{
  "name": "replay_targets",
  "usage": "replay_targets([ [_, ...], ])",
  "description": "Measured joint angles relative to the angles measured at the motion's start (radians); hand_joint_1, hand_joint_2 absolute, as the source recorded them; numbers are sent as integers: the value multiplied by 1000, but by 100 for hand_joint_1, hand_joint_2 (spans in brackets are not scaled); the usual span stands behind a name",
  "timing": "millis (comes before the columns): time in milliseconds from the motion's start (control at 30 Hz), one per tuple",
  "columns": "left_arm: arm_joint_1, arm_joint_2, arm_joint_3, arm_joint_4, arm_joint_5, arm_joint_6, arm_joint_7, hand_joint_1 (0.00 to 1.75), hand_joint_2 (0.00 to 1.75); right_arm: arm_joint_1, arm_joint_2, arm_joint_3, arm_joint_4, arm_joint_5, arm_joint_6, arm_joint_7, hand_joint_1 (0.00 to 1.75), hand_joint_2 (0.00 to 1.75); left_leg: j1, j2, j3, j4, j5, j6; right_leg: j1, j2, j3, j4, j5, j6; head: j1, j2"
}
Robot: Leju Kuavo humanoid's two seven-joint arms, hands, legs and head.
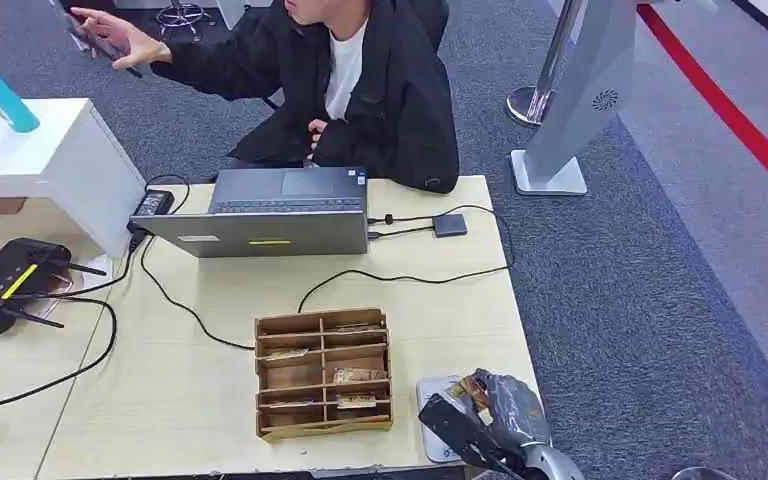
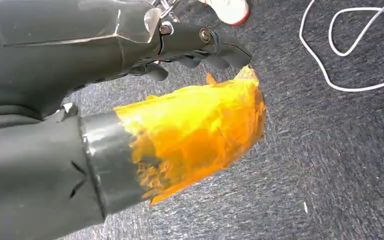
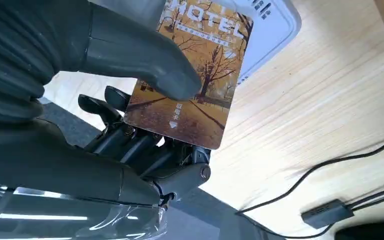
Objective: Pass the card to the sensor for recognition and then transmit it.
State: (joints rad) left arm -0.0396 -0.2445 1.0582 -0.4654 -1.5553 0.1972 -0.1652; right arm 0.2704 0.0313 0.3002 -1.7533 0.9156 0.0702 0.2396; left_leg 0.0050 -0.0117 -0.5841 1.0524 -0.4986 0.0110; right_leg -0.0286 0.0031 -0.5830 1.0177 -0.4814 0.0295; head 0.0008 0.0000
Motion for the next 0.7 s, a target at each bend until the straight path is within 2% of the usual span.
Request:
replay_targets([
  [700, 0, 1, 8, 0, 0, 0, 0, 0, 0, 4, 27, -15, 19, 31, 35, -23, 175, 175, 0, 0, 0, 0, 0, 0, 0, 0, 0, 0, 0, 0, 0, 0],
])
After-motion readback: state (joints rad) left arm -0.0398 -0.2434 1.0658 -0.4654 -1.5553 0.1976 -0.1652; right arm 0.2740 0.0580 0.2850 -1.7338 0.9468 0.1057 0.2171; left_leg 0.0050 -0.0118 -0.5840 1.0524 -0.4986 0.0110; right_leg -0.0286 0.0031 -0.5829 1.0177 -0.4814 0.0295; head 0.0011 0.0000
